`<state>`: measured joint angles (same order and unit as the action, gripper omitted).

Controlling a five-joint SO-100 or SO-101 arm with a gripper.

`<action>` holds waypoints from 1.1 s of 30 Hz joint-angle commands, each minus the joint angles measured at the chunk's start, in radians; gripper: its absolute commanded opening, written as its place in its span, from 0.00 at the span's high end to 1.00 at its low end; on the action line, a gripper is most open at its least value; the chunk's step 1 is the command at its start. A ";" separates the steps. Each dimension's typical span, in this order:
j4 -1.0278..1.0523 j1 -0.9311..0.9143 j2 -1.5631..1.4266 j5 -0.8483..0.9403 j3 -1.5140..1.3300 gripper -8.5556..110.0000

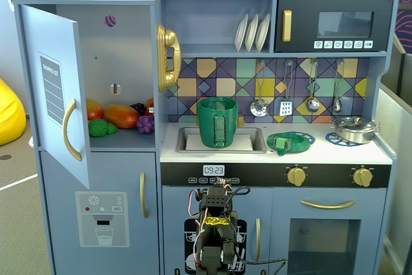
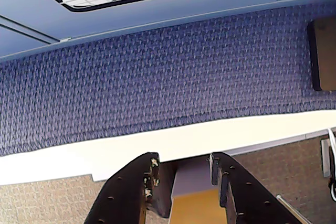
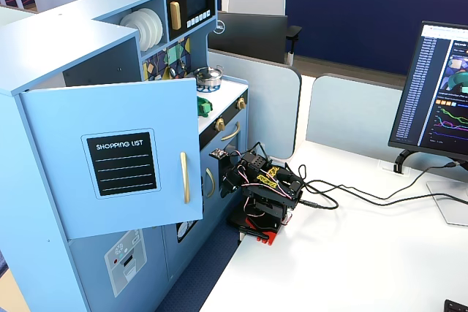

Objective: Pick up the lid from the counter and put it on the green recipient

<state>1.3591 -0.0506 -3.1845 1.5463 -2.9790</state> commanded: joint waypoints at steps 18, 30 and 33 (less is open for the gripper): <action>-0.058 -0.109 0.077 -0.078 0.091 0.93; -0.653 -0.460 0.354 0.061 0.531 0.93; -0.868 -0.489 0.410 0.055 0.526 0.89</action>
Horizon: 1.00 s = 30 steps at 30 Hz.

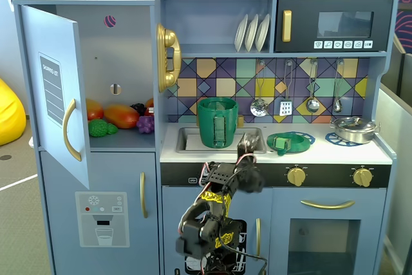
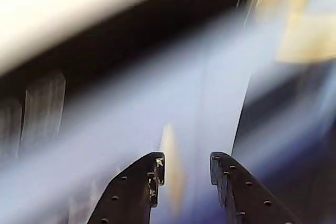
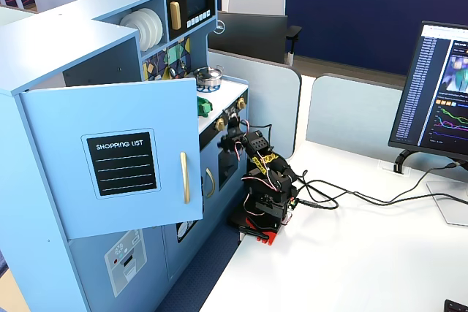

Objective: Pick up the lid from the counter and put it on the green recipient

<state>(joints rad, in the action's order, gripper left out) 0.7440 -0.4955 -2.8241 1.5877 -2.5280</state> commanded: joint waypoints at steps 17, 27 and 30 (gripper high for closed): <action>-0.885 -0.117 0.339 0.077 0.078 0.61; -0.937 -0.101 0.572 0.067 0.258 0.63; -0.940 -0.095 0.637 0.061 0.316 0.63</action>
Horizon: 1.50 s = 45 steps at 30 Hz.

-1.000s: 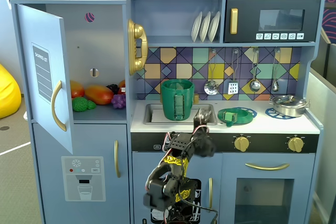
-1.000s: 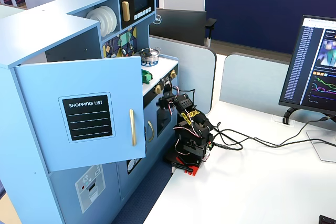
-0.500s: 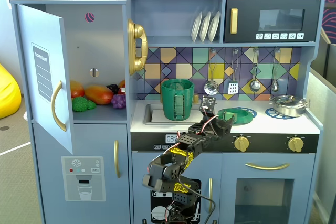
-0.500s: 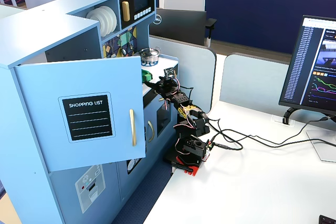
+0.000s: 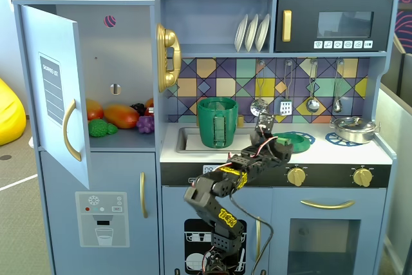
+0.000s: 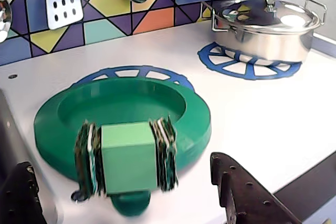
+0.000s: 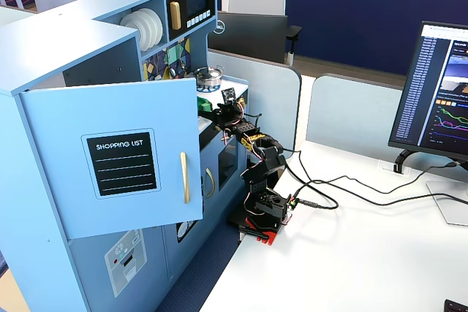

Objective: Pick up the lid from the counter and put it on the green recipient

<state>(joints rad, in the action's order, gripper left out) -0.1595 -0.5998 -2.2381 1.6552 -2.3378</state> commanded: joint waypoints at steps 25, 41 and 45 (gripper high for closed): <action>-0.075 0.074 0.201 -0.017 0.307 0.93; 0.382 0.265 0.064 -0.048 0.764 0.93; 0.449 0.336 0.066 -0.043 0.847 0.93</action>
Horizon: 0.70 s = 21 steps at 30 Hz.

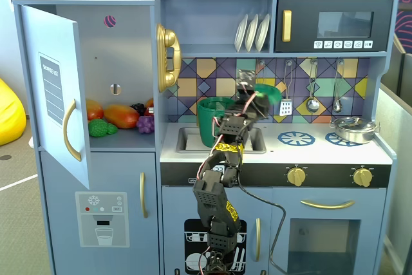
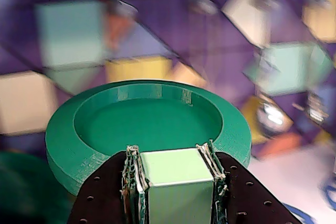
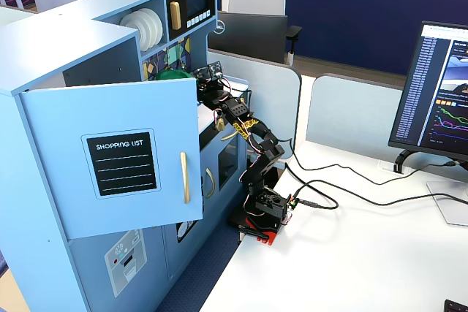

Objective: Pick up the lid from the counter and put it on the green recipient

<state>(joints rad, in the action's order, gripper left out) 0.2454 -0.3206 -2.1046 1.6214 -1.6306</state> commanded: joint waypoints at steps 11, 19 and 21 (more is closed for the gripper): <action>0.126 0.236 -0.092 0.029 0.130 0.93; 0.132 0.273 -0.086 0.051 0.104 0.93; 0.132 0.272 -0.091 0.052 0.086 0.93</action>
<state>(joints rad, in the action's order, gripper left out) 0.3774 -0.0568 -2.1353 1.6598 -1.5647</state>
